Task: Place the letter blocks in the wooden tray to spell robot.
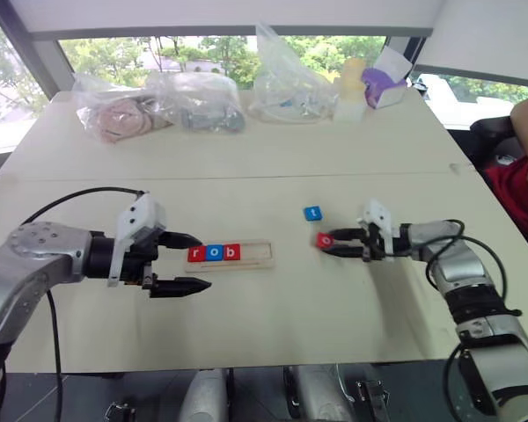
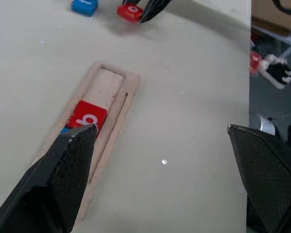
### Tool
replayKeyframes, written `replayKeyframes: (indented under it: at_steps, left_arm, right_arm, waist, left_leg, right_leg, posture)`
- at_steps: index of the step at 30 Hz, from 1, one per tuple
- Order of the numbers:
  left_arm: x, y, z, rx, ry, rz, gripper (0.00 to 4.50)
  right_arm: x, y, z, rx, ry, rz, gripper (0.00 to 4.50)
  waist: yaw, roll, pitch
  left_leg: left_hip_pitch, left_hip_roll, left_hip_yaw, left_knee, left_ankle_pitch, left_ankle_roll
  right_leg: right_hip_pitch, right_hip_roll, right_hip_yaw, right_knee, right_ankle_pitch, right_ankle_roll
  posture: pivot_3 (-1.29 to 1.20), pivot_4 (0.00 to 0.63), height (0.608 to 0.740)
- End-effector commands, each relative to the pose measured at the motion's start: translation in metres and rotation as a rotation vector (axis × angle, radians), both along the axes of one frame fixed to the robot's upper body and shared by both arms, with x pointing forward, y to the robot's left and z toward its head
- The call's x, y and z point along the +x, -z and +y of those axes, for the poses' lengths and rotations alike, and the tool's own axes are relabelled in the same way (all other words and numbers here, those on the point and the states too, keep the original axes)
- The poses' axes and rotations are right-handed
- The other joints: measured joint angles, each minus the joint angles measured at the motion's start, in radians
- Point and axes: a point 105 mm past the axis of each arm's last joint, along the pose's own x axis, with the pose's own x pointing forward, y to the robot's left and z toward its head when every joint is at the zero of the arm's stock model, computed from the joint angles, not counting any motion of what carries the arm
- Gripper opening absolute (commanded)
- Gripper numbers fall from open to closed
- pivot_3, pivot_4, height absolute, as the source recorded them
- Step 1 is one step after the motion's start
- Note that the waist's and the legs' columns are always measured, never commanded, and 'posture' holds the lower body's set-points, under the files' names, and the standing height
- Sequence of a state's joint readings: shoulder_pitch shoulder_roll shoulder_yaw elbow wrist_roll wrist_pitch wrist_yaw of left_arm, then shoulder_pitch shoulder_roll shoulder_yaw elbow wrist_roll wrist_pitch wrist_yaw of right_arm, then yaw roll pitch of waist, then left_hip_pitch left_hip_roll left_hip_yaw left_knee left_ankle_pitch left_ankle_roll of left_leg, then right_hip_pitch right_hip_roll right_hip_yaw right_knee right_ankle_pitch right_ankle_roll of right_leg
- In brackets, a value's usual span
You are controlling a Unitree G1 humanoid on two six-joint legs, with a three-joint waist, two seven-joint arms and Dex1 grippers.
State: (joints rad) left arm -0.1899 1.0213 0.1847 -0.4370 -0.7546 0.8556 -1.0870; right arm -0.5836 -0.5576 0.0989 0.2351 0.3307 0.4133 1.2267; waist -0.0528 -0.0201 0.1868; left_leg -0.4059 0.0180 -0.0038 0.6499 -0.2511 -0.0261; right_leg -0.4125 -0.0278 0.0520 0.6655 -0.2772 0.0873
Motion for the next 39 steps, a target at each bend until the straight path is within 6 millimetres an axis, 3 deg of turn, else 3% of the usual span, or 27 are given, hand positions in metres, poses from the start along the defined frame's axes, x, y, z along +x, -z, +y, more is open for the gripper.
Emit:
replayKeyframes:
  at_steps: [1,6,10,22,39]
  left_arm:
    - [-0.004,-0.005,0.015,0.023,-0.051,-0.019,4.50]
    - [-0.014,0.004,0.030,0.106,-0.095,-0.016,4.50]
    - [-0.020,0.019,0.042,0.178,-0.118,-0.007,4.50]
    - [-0.022,0.012,0.031,0.117,-0.125,-0.038,4.50]
    - [-0.017,0.018,0.031,0.120,-0.136,-0.037,4.50]
  right_arm:
    - [0.000,-0.026,0.033,-0.043,-0.015,-0.104,1.14]
    - [-0.004,-0.012,0.073,-0.185,-0.087,-0.201,1.14]
    - [-0.017,0.007,0.088,-0.233,-0.169,-0.190,1.14]
    - [-0.016,0.018,0.098,-0.291,-0.197,-0.214,1.14]
    - [-0.003,0.024,0.100,-0.322,-0.186,-0.253,1.14]
  waist:
    - [0.004,0.000,0.000]
    - [0.014,0.000,0.000]
    - [0.014,0.000,0.000]
    - [0.009,-0.001,0.000]
    - [0.009,-0.001,0.000]
  left_leg:
    - [0.000,0.000,-0.002,0.000,0.000,0.000]
    - [-0.001,-0.001,-0.002,0.000,0.000,0.000]
    - [-0.003,-0.003,0.000,-0.001,0.000,0.000]
    - [-0.002,-0.001,-0.001,-0.001,0.000,0.000]
    - [-0.002,-0.001,-0.001,-0.001,0.000,0.000]
  right_leg:
    - [0.000,0.000,-0.001,0.000,0.000,-0.001]
    - [0.000,-0.001,-0.002,-0.002,-0.001,-0.002]
    - [-0.001,-0.004,-0.002,-0.003,-0.001,-0.001]
    - [-0.001,-0.003,-0.002,-0.002,-0.001,-0.002]
    - [-0.001,-0.002,-0.002,-0.002,-0.001,-0.001]
  posture:
    - [0.00,0.150,0.735]
    - [0.00,0.150,0.735]
    - [0.00,0.150,0.735]
    - [0.00,0.150,0.735]
    - [0.00,0.150,0.735]
